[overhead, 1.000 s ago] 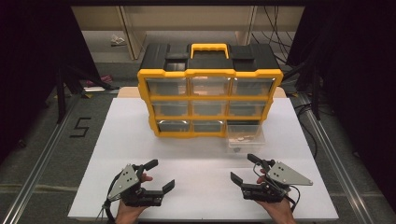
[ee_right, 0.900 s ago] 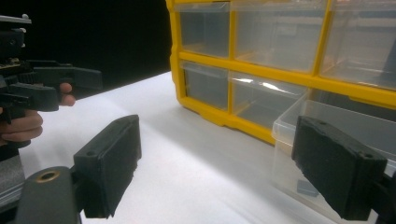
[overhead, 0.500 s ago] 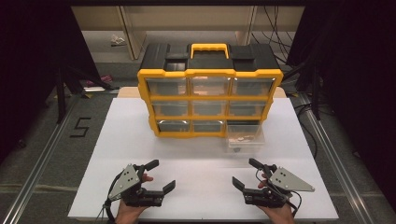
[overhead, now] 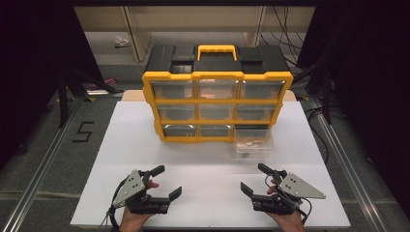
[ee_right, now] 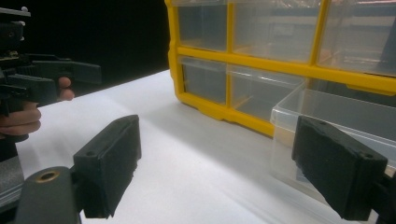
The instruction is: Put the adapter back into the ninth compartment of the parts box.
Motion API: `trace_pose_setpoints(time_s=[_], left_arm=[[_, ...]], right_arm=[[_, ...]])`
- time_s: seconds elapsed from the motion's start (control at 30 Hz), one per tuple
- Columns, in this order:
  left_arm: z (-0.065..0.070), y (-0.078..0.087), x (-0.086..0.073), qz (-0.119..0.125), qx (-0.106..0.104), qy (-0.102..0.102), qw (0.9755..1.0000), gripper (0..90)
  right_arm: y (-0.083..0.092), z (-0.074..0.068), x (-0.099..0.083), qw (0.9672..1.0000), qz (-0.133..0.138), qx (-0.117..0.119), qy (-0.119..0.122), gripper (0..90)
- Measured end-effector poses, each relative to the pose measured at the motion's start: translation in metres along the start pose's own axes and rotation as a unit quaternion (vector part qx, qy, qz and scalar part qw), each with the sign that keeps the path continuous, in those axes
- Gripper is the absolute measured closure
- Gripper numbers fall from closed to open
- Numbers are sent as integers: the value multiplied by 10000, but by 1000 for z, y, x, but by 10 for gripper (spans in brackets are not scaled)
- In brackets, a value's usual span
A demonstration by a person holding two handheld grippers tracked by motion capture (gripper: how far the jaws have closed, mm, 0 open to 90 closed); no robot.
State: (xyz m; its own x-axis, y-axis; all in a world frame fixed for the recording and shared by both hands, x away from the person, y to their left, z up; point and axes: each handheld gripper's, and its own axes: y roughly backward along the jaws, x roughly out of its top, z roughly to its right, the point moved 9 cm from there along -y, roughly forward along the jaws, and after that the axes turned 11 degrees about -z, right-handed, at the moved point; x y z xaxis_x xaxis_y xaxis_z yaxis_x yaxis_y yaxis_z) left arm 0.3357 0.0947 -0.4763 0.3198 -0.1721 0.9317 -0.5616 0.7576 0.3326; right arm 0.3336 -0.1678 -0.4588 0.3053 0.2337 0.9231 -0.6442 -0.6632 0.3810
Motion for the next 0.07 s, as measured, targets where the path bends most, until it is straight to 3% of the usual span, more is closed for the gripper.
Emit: trace_pose_setpoints(time_s=[0.07], left_arm=[[0,0,0,-3,-3,2,10000,80]], right_arm=[[0,0,0,10000,-3,7,0,164]])
